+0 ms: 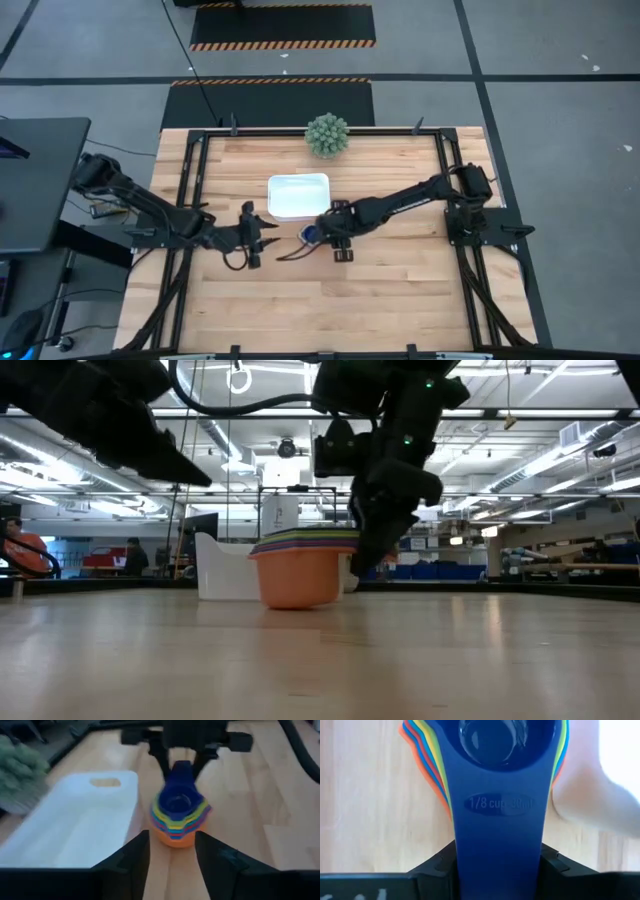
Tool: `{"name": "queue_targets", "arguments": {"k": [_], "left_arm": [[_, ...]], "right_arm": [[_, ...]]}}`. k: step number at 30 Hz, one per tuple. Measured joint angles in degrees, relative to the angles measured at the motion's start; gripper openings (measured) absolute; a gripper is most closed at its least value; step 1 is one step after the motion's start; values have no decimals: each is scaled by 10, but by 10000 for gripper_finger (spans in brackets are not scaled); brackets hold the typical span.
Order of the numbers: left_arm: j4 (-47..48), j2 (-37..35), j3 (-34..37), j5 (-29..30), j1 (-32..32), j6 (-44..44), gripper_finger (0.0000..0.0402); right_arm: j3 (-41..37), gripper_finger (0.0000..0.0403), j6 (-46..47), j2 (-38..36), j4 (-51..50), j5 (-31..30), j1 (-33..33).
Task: Nest measuring cups in basket
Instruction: Put the stacked measuring cups into the white bin
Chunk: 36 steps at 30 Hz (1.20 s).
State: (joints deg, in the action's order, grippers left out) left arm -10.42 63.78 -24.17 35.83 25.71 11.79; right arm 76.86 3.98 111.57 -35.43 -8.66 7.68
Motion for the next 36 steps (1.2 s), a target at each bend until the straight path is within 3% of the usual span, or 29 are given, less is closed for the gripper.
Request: {"name": "queue_targets", "arguments": {"k": [7,15,19,29,36], "left_arm": [[-64,32,59,-90,-28,76,228],[-182,96,123,-101,-27,84,270],[-206,140,124,-101,-37,86,274],[-380,264,123,-100,-54,83,274],[-386,323,87,-103,-54,66,274]], "right_arm": [[0,166,-15,0,41,24,-17],[0,166,-54,0,107,25,-18],[0,166,-66,0,107,31,-21],[-1,166,-73,0,138,44,-19],[-22,153,-68,0,170,57,-17]]}}
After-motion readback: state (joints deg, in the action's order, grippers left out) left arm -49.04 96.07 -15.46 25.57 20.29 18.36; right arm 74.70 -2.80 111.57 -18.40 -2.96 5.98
